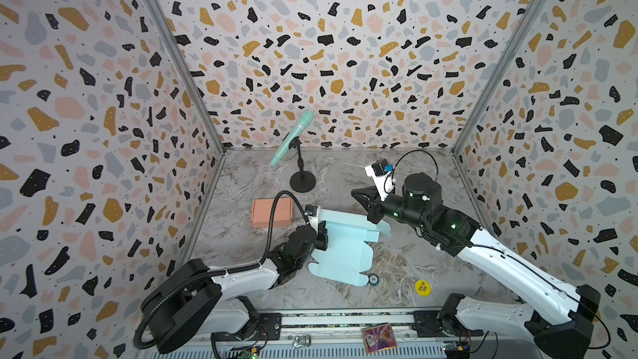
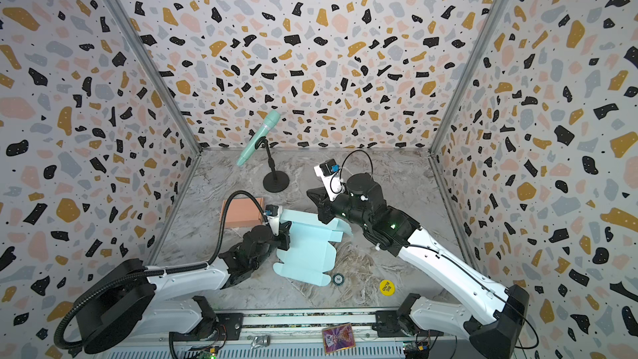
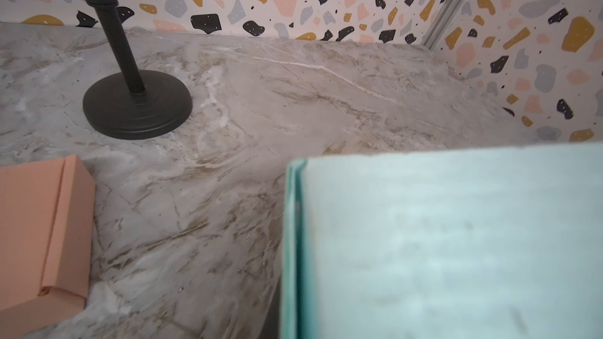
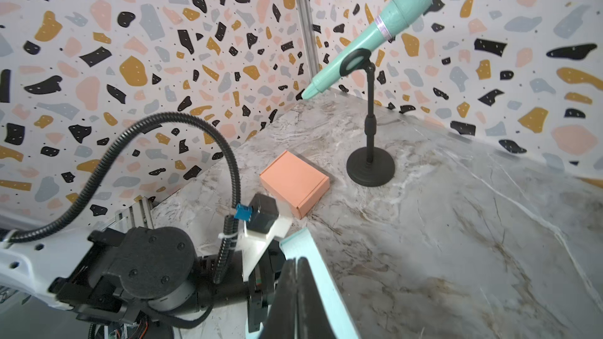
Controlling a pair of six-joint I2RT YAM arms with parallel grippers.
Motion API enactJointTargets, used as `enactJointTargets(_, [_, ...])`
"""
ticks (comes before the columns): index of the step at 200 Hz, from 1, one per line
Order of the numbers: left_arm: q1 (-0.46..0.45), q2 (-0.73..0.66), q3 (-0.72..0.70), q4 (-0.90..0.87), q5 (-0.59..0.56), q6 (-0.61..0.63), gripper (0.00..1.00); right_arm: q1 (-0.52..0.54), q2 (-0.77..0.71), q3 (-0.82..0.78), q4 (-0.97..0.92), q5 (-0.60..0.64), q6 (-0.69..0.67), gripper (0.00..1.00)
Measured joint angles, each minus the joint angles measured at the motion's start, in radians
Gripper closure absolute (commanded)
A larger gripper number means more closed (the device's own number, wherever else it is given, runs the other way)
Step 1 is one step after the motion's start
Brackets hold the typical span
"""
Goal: Assemble paper box
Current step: First fold the bottom flaps of a flat cardboard box at the center of the table.
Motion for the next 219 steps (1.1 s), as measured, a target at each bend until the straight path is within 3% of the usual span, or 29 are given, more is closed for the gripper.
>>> enactJointTargets(85, [0.000, -0.023, 0.123, -0.242, -0.059, -0.090, 1.00, 0.012, 0.024, -0.010, -0.134, 0.184, -0.023, 1.00])
enactJointTargets(219, [0.021, -0.035, 0.127, -0.353, -0.061, -0.142, 1.00, 0.013, 0.016, -0.111, -0.140, 0.235, 0.003, 1.00])
